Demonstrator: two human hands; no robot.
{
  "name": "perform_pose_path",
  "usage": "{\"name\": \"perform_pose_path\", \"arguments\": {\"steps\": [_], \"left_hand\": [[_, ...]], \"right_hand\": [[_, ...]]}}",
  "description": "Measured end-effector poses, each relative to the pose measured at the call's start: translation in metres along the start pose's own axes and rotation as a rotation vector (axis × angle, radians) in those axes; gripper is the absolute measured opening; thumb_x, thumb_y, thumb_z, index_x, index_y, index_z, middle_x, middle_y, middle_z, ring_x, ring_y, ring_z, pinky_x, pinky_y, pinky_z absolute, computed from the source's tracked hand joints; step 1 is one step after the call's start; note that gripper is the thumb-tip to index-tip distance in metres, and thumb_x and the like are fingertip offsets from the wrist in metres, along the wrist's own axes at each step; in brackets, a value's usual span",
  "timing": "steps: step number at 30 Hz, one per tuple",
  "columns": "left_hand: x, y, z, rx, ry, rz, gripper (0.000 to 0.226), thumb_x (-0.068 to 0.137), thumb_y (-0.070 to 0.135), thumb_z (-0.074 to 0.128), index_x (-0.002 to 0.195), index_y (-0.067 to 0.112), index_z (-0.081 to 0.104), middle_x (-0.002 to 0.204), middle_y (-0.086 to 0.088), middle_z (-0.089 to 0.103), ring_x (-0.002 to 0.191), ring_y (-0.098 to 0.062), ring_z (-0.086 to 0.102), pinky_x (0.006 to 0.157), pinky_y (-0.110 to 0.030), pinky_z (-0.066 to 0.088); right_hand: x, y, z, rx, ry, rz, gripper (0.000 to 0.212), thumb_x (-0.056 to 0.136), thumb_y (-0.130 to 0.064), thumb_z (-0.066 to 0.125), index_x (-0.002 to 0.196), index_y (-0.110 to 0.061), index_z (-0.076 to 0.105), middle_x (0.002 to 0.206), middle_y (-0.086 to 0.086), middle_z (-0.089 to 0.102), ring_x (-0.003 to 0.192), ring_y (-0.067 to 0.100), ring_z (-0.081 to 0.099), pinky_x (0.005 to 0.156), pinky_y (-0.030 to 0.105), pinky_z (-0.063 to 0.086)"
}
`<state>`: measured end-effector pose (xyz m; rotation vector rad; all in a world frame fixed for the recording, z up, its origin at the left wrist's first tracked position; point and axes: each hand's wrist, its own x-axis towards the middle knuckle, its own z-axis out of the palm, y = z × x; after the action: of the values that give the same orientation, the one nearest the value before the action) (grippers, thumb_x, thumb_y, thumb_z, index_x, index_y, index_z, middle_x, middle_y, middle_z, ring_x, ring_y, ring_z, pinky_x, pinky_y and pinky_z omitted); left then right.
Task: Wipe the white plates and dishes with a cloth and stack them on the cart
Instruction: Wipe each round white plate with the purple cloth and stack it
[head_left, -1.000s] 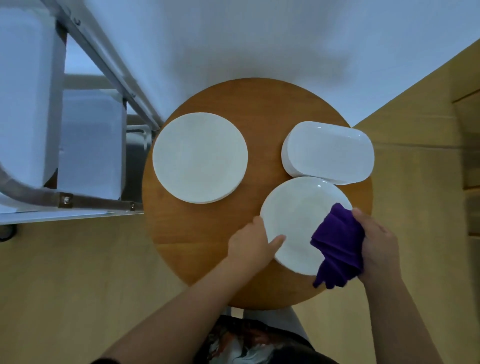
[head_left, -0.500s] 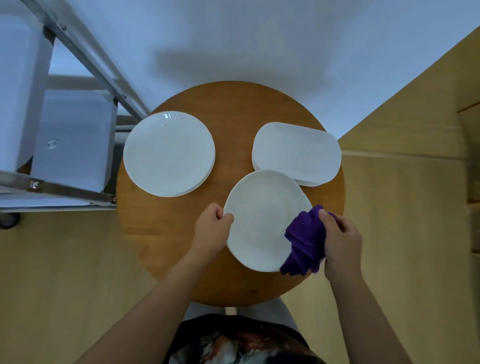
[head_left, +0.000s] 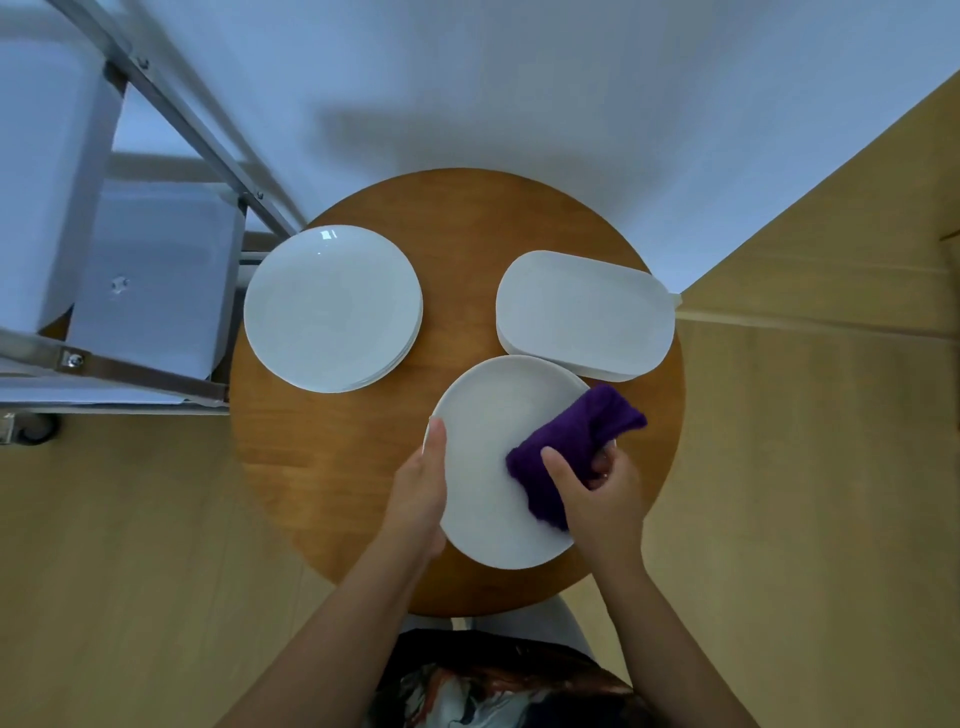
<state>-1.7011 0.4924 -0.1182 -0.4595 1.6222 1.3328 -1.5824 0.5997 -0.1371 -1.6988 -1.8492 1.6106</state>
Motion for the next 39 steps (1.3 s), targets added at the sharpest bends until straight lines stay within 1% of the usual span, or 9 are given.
{"name": "perform_pose_path", "arguments": {"steps": [5, 8, 12, 17, 22, 30, 35, 37, 39], "left_hand": [[-0.013, 0.002, -0.001, -0.06, -0.024, 0.03, 0.05, 0.083, 0.066, 0.035, 0.107, 0.031, 0.062, 0.098, -0.004, 0.073, 0.089, -0.025, 0.071, 0.08, -0.049, 0.057], [-0.022, 0.01, 0.004, 0.012, -0.052, 0.095, 0.063, 0.069, 0.075, 0.032, 0.104, 0.032, 0.062, 0.092, -0.001, 0.073, 0.086, -0.02, 0.071, 0.069, -0.035, 0.058], [-0.028, 0.029, 0.009, 0.034, -0.038, 0.249, 0.054, 0.079, 0.072, 0.024, 0.089, 0.042, 0.067, 0.091, 0.007, 0.073, 0.09, -0.01, 0.068, 0.075, -0.026, 0.055], [-0.028, 0.053, -0.005, -0.107, 0.003, 0.267, 0.055, 0.077, 0.072, 0.034, 0.079, 0.034, 0.074, 0.078, 0.0, 0.074, 0.077, -0.014, 0.072, 0.064, -0.027, 0.057], [-0.034, 0.078, -0.025, -0.242, 0.02, 0.195, 0.057, 0.08, 0.073, 0.037, 0.095, 0.026, 0.064, 0.077, -0.001, 0.074, 0.078, -0.022, 0.072, 0.06, -0.034, 0.058], [-0.048, 0.11, -0.056, -0.043, 0.007, 0.266, 0.04, 0.084, 0.072, 0.035, 0.087, 0.037, 0.056, 0.062, 0.012, 0.07, 0.069, -0.018, 0.07, 0.052, -0.03, 0.057], [-0.06, 0.122, -0.069, -0.02, 0.02, 0.261, 0.035, 0.083, 0.073, 0.035, 0.083, 0.042, 0.051, 0.083, 0.006, 0.064, 0.082, -0.02, 0.061, 0.055, -0.031, 0.052], [-0.064, 0.124, -0.069, -0.001, -0.044, 0.224, 0.039, 0.082, 0.076, 0.033, 0.086, 0.043, 0.054, 0.083, 0.002, 0.069, 0.084, -0.022, 0.064, 0.059, -0.035, 0.056], [-0.07, 0.123, -0.068, 0.008, -0.104, 0.18, 0.049, 0.08, 0.077, 0.032, 0.09, 0.037, 0.059, 0.078, -0.001, 0.073, 0.086, -0.026, 0.067, 0.068, -0.041, 0.059]], "right_hand": [[0.007, -0.025, 0.014, -0.529, 0.238, -0.348, 0.047, 0.082, -0.044, 0.066, 0.111, -0.009, 0.055, 0.108, 0.009, 0.057, 0.101, 0.024, 0.051, 0.088, 0.032, 0.038], [0.001, -0.052, 0.033, -0.501, 0.29, -0.576, 0.045, 0.086, -0.033, 0.058, 0.12, -0.003, 0.056, 0.121, 0.018, 0.059, 0.113, 0.036, 0.054, 0.099, 0.049, 0.04], [-0.025, -0.078, 0.061, -0.422, 0.184, -0.706, 0.044, 0.089, -0.026, 0.055, 0.124, 0.001, 0.055, 0.124, 0.019, 0.059, 0.118, 0.037, 0.053, 0.104, 0.046, 0.033], [-0.059, -0.086, 0.074, -0.363, 0.02, -0.75, 0.036, 0.086, -0.016, 0.056, 0.118, -0.001, 0.061, 0.117, 0.018, 0.061, 0.108, 0.034, 0.057, 0.091, 0.044, 0.05], [-0.063, -0.081, 0.044, -0.528, -0.126, -0.954, 0.029, 0.081, -0.02, 0.059, 0.103, -0.003, 0.067, 0.101, 0.013, 0.063, 0.093, 0.026, 0.056, 0.079, 0.026, 0.041], [-0.046, -0.111, -0.01, -0.922, -0.063, -0.874, 0.025, 0.08, -0.02, 0.072, 0.095, 0.0, 0.068, 0.082, 0.012, 0.06, 0.069, 0.024, 0.054, 0.058, 0.029, 0.044], [-0.077, -0.16, -0.007, -0.521, 0.353, -0.862, 0.024, 0.082, -0.028, 0.065, 0.085, -0.005, 0.062, 0.076, -0.003, 0.046, 0.066, 0.01, 0.044, 0.054, 0.008, 0.026], [-0.096, -0.163, 0.015, -0.511, 0.195, -0.868, 0.025, 0.083, -0.027, 0.066, 0.097, -0.007, 0.063, 0.086, -0.002, 0.051, 0.077, 0.01, 0.047, 0.064, 0.011, 0.036], [-0.11, -0.159, 0.034, -0.546, -0.239, -0.8, 0.034, 0.088, -0.033, 0.058, 0.115, -0.012, 0.062, 0.101, -0.007, 0.052, 0.092, 0.006, 0.047, 0.079, 0.015, 0.038]]}}
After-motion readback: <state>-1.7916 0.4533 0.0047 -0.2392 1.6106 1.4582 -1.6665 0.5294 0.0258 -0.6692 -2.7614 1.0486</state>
